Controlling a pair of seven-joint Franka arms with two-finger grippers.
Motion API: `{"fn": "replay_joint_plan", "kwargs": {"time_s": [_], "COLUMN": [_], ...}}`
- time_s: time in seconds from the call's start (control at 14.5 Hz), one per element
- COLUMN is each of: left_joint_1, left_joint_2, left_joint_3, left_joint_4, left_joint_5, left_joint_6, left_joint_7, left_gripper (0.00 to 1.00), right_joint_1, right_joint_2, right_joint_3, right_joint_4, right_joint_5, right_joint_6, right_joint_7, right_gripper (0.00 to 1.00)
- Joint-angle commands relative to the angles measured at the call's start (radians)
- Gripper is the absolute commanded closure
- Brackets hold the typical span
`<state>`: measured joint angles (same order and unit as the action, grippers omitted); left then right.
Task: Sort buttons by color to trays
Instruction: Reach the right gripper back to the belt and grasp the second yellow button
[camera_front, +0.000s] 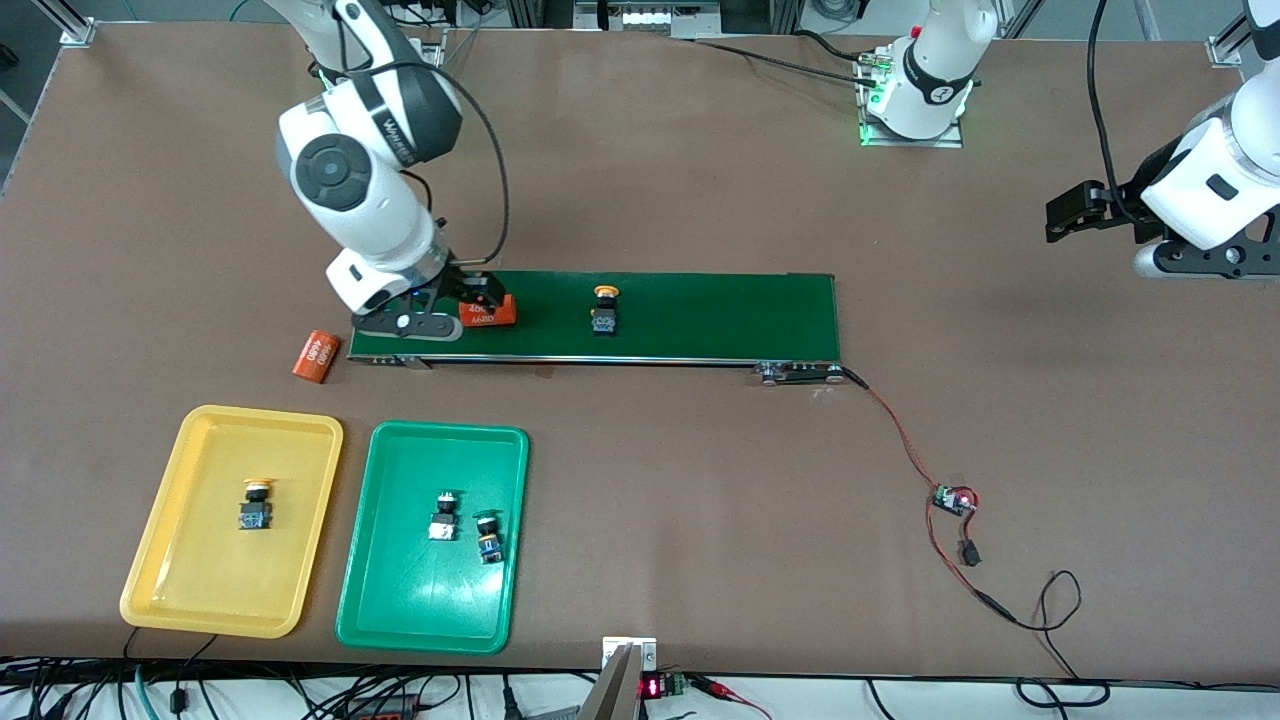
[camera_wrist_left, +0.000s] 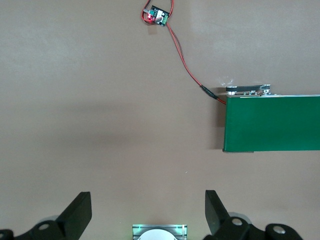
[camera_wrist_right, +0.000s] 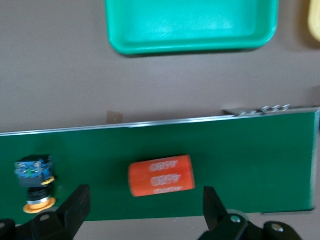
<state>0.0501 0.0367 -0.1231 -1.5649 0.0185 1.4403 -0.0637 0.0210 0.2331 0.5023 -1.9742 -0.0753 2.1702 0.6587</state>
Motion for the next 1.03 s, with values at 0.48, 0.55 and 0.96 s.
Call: {"fn": "replay_joint_plan", "kwargs": {"time_s": [0.48, 0.55, 0.96], "left_joint_1": [0.005, 0.005, 0.005], "left_joint_2": [-0.001, -0.001, -0.001], "left_joint_3": [-0.007, -0.007, -0.006], "left_joint_4": [0.006, 0.006, 0.006], "left_joint_5": [0.003, 0.003, 0.003], "left_joint_6": [-0.015, -0.015, -0.015], "left_joint_7": [0.001, 0.001, 0.001], "left_gripper": [0.00, 0.00, 0.00], "right_joint_1": [0.091, 0.091, 0.091], "right_joint_2": [0.089, 0.095, 0.118], "right_joint_3": [-0.004, -0.004, -0.010], "right_joint_4": [-0.034, -0.034, -0.032], "right_joint_5": [-0.095, -0.095, -0.098], "right_joint_6": [0.111, 0.120, 0.178], "right_joint_7": [0.173, 0.177, 0.177], "right_gripper": [0.00, 0.00, 0.00]}}
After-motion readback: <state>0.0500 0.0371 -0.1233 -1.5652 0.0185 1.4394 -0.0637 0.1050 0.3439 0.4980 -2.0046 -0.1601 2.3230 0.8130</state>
